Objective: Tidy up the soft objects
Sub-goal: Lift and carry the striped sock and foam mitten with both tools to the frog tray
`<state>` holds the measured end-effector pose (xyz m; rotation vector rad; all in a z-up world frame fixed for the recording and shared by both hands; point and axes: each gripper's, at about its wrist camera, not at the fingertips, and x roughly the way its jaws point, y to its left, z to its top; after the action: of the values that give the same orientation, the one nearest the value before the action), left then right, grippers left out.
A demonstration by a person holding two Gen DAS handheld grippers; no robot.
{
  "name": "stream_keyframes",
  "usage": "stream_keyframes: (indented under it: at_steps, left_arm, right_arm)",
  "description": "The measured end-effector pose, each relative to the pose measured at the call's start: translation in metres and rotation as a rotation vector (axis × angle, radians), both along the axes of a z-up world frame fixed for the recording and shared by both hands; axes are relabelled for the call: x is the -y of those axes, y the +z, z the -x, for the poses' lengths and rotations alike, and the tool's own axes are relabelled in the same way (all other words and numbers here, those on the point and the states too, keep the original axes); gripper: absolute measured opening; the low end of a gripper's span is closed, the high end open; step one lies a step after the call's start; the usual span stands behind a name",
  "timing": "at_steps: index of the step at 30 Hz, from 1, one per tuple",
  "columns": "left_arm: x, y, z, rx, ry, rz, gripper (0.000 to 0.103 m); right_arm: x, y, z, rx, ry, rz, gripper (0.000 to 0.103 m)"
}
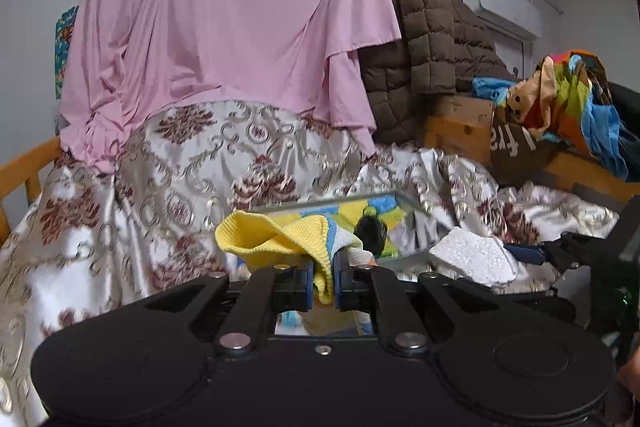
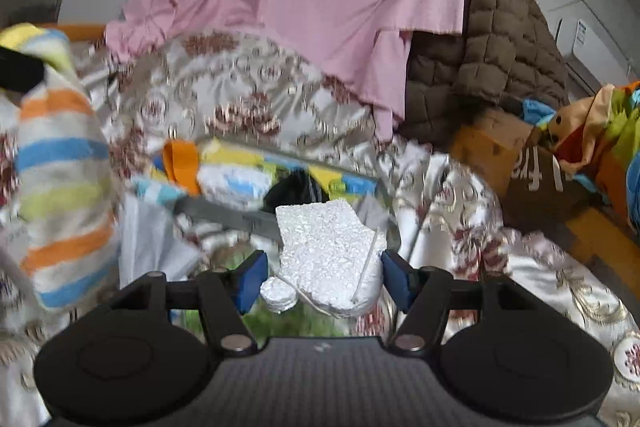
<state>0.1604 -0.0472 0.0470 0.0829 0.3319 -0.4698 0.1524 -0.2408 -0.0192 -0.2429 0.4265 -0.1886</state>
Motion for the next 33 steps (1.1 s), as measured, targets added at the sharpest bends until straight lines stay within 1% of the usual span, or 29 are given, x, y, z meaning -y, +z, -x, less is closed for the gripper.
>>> stream_keyframes:
  at_steps: [3,4,6,8,10,12,15,18,20,23,25,28,33]
  left_arm:
    - [0.016,0.011,-0.024,0.006,0.0,0.034,0.009]
    - [0.022,0.015,-0.033,0.006,0.002,0.046,0.009]
    - [0.036,0.022,-0.055,0.014,0.005,0.059,0.009]
    - [0.051,0.03,-0.078,0.026,0.003,0.069,0.009]
    - [0.067,0.035,-0.102,0.042,0.002,0.073,0.009]
    - [0.081,0.038,-0.129,0.047,0.002,0.085,0.009]
    - [0.098,0.036,-0.173,0.028,0.01,0.119,0.009]
    - [0.113,0.027,-0.216,0.01,0.024,0.135,0.009]
    - [0.124,0.016,-0.244,-0.007,0.037,0.135,0.009]
    - [0.136,-0.004,-0.279,-0.046,0.056,0.133,0.009]
    - [0.143,-0.018,-0.299,-0.085,0.07,0.139,0.009]
    - [0.151,-0.038,-0.317,-0.137,0.085,0.145,0.009]
    - [0.161,-0.063,-0.328,-0.17,0.092,0.118,0.009]
  right_arm:
    - [0.004,0.014,-0.014,0.039,0.021,0.001,0.067]
    - [0.008,0.02,-0.021,0.047,0.03,-0.013,0.067]
    - [0.019,0.03,-0.041,0.06,0.039,-0.061,0.067]
    - [0.029,0.036,-0.065,0.075,0.045,-0.071,0.067]
    - [0.039,0.04,-0.089,0.091,0.048,-0.091,0.067]
    - [0.05,0.041,-0.118,0.098,0.046,-0.14,0.067]
    - [0.068,0.037,-0.151,0.103,0.043,-0.207,0.067]
    - [0.087,0.028,-0.186,0.099,0.04,-0.272,0.067]
    - [0.097,0.022,-0.202,0.097,0.03,-0.311,0.067]
    - [0.116,0.012,-0.224,0.077,-0.01,-0.406,0.067]
    - [0.125,0.003,-0.234,0.056,-0.026,-0.445,0.067]
    - [0.131,-0.012,-0.244,0.01,-0.04,-0.465,0.067]
    - [0.134,-0.027,-0.253,-0.047,-0.036,-0.496,0.067]
